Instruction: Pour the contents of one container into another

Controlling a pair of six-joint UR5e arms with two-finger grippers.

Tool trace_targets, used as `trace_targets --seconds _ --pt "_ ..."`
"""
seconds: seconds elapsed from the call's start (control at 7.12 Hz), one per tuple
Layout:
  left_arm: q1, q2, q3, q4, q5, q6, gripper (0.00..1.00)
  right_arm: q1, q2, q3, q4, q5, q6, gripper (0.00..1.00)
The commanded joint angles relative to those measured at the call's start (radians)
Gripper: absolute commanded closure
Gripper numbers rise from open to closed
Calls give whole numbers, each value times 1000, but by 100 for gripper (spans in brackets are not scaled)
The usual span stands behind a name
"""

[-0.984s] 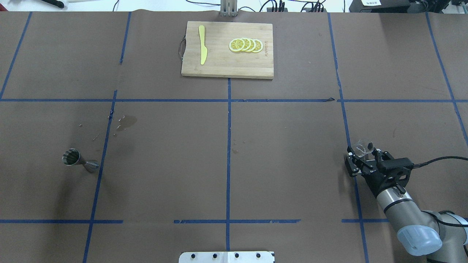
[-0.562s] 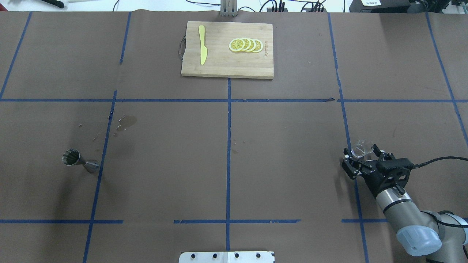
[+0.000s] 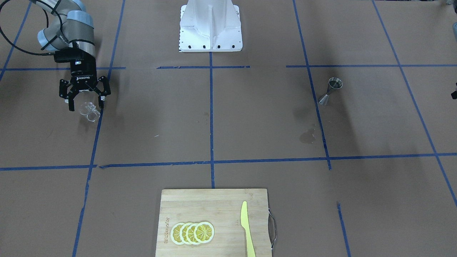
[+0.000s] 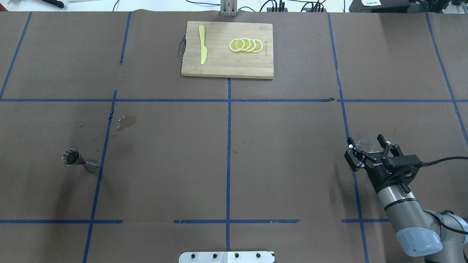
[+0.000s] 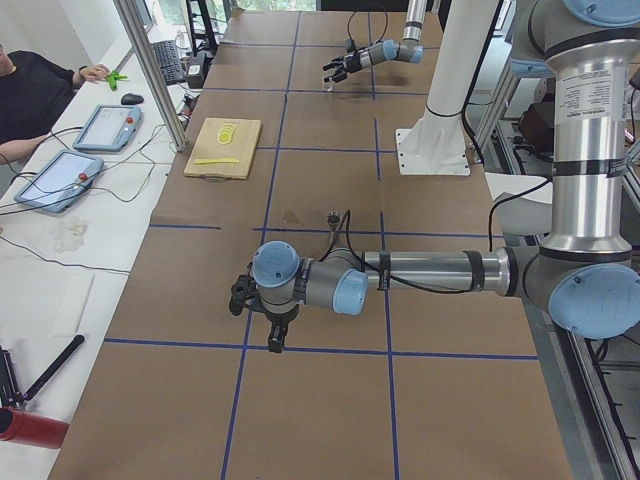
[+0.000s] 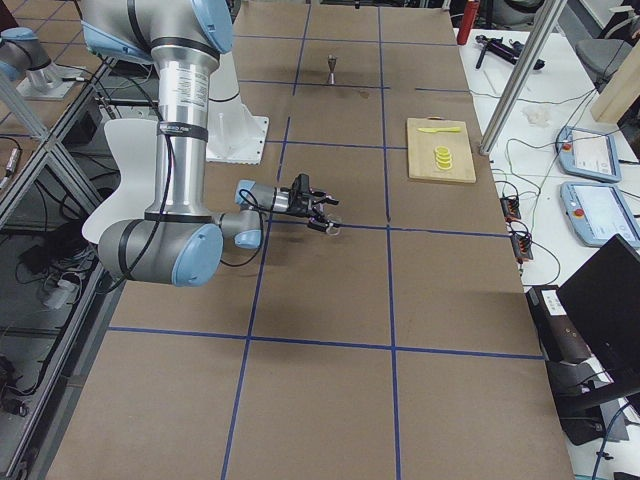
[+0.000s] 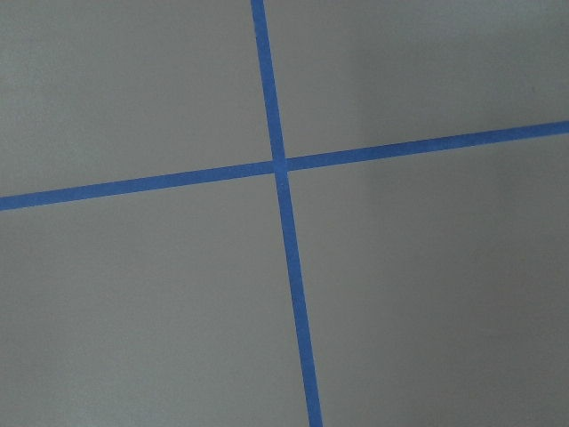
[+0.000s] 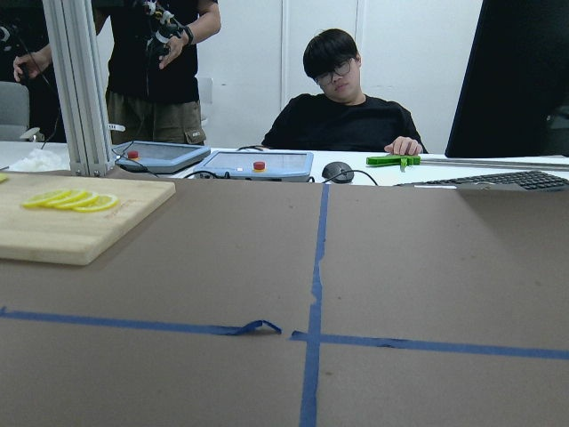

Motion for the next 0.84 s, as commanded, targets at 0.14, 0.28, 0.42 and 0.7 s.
trace_targets --seconds 0.14,0.28,0.42,0.7 --pt "0 -3 0 0 2 0 0 61 -16 114 -7 110 -72 0" --pt "0 -3 0 0 2 0 0 136 -16 144 -15 242 -78 0" --pt "0 -9 3 2 2 0 0 266 -16 165 -57 433 -111 0" --pt "0 -6 5 2 3 -2 0 591 -10 226 -225 897 -211 0"
